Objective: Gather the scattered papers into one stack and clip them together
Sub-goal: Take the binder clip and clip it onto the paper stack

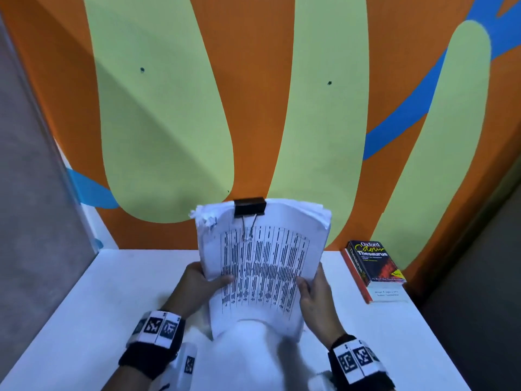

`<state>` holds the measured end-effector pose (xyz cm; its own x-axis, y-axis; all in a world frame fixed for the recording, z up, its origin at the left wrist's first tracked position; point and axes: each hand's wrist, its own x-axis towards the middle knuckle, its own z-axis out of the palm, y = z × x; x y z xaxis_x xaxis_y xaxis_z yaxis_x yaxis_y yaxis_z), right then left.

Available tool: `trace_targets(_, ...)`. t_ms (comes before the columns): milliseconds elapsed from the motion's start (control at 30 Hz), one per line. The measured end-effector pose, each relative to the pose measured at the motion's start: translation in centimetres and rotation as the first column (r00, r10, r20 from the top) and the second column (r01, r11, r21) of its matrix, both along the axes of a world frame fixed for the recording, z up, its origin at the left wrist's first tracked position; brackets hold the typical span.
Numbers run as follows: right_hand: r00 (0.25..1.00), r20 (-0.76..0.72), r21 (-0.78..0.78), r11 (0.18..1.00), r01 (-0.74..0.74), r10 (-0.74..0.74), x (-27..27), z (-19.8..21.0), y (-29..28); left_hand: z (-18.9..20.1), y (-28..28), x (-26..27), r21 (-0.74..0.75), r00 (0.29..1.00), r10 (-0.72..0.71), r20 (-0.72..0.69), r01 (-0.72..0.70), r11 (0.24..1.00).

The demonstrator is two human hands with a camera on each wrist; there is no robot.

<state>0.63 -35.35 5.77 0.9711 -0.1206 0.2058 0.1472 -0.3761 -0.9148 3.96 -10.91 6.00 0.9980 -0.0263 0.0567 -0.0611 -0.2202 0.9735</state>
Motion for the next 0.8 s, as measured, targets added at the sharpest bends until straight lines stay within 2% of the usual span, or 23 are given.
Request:
trace_targets(100, 0.999, -0.053, -0.043, 0.999, 0.008, -0.01, -0.9, -1.7, 0.4, -1.5, -0.2, -0.8, 0.045, 0.998, 0.029, -0.052, -0.027, 0.999)
trace_targets(200, 1.0, -0.017, -0.056, 0.998, 0.013, -0.014, -0.6, -0.9, 0.1, -1.5, 0.8, -0.4, 0.096, 0.999, 0.044, -0.027, -0.041, 0.995)
trace_targets(300, 1.0, -0.01, -0.153, 0.988, 0.0, -0.002, -0.3, -0.5, -0.1, -1.3, 1.5, -0.6, 0.148, 0.999, 0.019, -0.043, -0.012, 0.989)
trace_targets(400, 0.981, -0.191, -0.174, 0.983, -0.062, 0.028, 0.1, -1.5, 0.3, -2.5, 1.4, -1.0, 0.17, 0.997, -0.006, -0.078, 0.019, 0.985)
trace_targets(467, 0.949, -0.315, -0.178, 0.982, -0.068, 0.009, 0.8, -3.0, 0.7, -4.6, 1.7, -0.6, 0.243, 0.995, 0.028, -0.099, -0.003, 0.97)
trace_targets(567, 0.906, -0.421, -0.24, 0.969, -0.063, -0.045, 1.9, -5.3, 1.4, -7.0, 1.4, 0.1, 0.357, 0.985, 0.096, -0.143, -0.039, 0.933)
trace_targets(667, 0.827, -0.56, -0.245, 0.964, -0.102, -0.055, 2.6, -6.2, 1.9, -8.8, 1.6, 0.5, 0.416, 0.971, 0.095, -0.219, 0.005, 0.91)
trace_targets(733, 0.808, -0.586, -0.331, 0.928, -0.172, -0.059, 2.2, -6.4, 1.9, -8.9, 1.8, -0.5, 0.473, 0.95, 0.103, -0.295, 0.052, 0.879)
trace_targets(800, 0.846, -0.533, -0.444, 0.849, -0.287, 0.007, 0.7, -6.5, 1.1, -8.1, 2.1, -2.4, 0.496, 0.939, 0.091, -0.331, 0.091, 0.863)
